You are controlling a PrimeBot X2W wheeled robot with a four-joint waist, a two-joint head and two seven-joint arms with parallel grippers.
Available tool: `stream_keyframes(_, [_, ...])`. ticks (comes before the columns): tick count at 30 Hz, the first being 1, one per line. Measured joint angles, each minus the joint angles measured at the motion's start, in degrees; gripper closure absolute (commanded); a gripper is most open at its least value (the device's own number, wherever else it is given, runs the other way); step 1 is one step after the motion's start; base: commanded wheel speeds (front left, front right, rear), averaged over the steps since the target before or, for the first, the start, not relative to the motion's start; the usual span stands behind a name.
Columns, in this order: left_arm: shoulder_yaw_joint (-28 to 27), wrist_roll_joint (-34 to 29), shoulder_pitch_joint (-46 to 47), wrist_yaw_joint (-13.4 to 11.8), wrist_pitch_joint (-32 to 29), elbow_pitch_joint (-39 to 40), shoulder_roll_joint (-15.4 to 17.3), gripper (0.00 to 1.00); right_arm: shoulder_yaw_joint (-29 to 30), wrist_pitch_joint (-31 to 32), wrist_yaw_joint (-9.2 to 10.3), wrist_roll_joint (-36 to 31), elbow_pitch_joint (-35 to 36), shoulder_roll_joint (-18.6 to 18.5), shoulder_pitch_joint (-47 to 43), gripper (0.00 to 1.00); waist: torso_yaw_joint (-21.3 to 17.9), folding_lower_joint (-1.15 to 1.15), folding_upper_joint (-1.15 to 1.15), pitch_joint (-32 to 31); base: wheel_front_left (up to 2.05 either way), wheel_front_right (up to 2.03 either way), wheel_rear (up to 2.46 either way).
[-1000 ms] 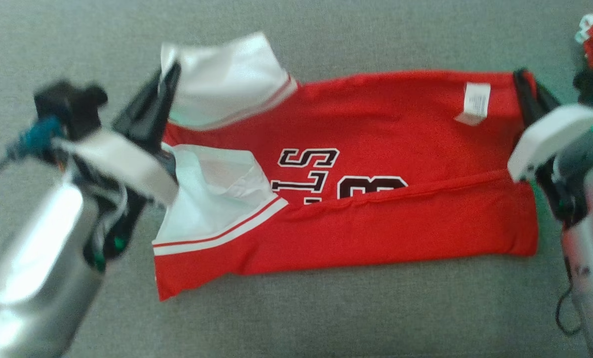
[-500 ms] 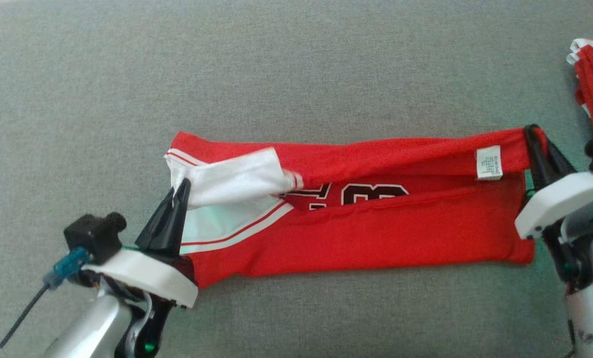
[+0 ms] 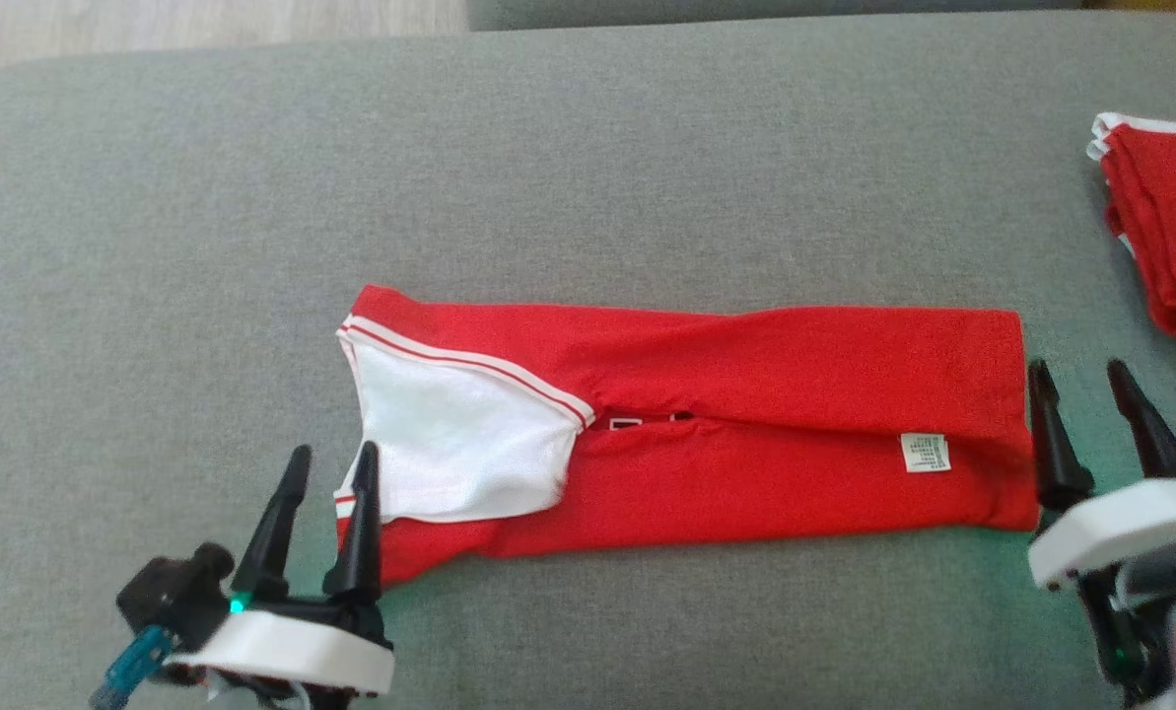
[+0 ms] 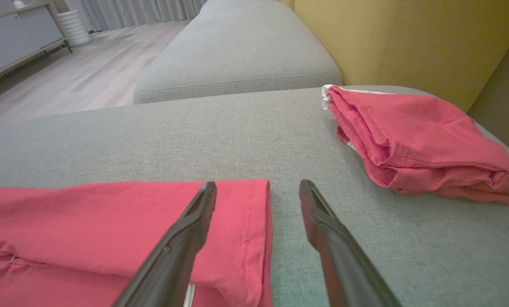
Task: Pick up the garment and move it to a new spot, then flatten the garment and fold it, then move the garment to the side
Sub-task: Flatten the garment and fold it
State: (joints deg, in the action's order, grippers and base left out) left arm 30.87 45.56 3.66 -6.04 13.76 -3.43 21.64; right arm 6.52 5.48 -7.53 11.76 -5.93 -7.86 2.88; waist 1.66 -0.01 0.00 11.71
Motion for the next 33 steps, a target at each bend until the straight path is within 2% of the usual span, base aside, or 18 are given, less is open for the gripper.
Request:
stream_keyframes(5, [-2.81, -2.53, -2.18, -2.25, 0.46, 1.07, -1.02, 0.0, 3.47, 0.03, 0.0, -1.03, 1.41, 1.45, -2.44, 0.0, 0.57, 0.0, 0.0, -0.88, 0.0, 0.0, 0.0])
stream_keyframes(11, [-3.72, -5.42, -2.76, -4.14, 0.52, 2.11, -2.25, 0.0, 3.97, 1.68, 0.0, -2.29, 0.96, 3.41, -2.34, 0.0, 1.45, 0.01, 0.0, -0.99, 0.0, 0.0, 0.0])
stream_keyframes(20, [-5.03, -7.39, -2.75, -5.15, 0.53, 2.79, -2.87, 0.0, 6.53, 4.64, 0.0, -7.97, -8.18, 4.52, 0.66, 0.0, 3.66, 0.01, 0.0, 0.04, 0.0, 0.0, 0.0])
stream_keyframes(27, [-4.88, -8.42, -2.78, -5.15, 0.53, 2.67, -3.52, 0.0, 7.3, 5.78, 0.0, -8.29, -14.02, 5.12, 3.03, 0.0, 5.21, 0.01, 0.0, 0.49, 0.0, 0.0, 0.0])
stream_keyframes(28, [-4.83, -8.42, -2.79, -5.14, 0.53, 2.6, -3.66, 0.0, 7.26, 5.78, 0.0, -8.15, -14.67, 5.11, 3.4, 0.45, 5.25, 0.01, 0.0, 0.44, 0.0, 0.0, 0.0])
stream_keyframes(31, [-4.61, -8.66, -2.81, -5.16, 0.53, 2.37, -3.94, 0.0, 6.5, 5.63, 0.0, -6.02, -16.49, 5.11, 4.55, 0.9, 5.05, 0.01, 0.0, 0.07, 0.0, 0.0, 0.0])
stream_keyframes(32, [-4.58, -8.81, -2.83, -5.3, 0.52, 2.23, -3.94, 0.0, 6.2, 5.43, 0.0, -5.6, -16.91, 5.11, 4.93, 1.0, 4.86, 0.01, 0.0, -0.11, 0.0, 0.0, 0.0])
stream_keyframes(33, [-4.52, -8.81, -2.86, -5.39, 0.52, 2.2, -3.93, 0.0, 5.83, 5.03, 0.0, -5.45, -17.2, 5.13, 5.14, 1.0, 4.63, 0.01, 0.0, -0.29, 0.0, 0.0, 0.0])
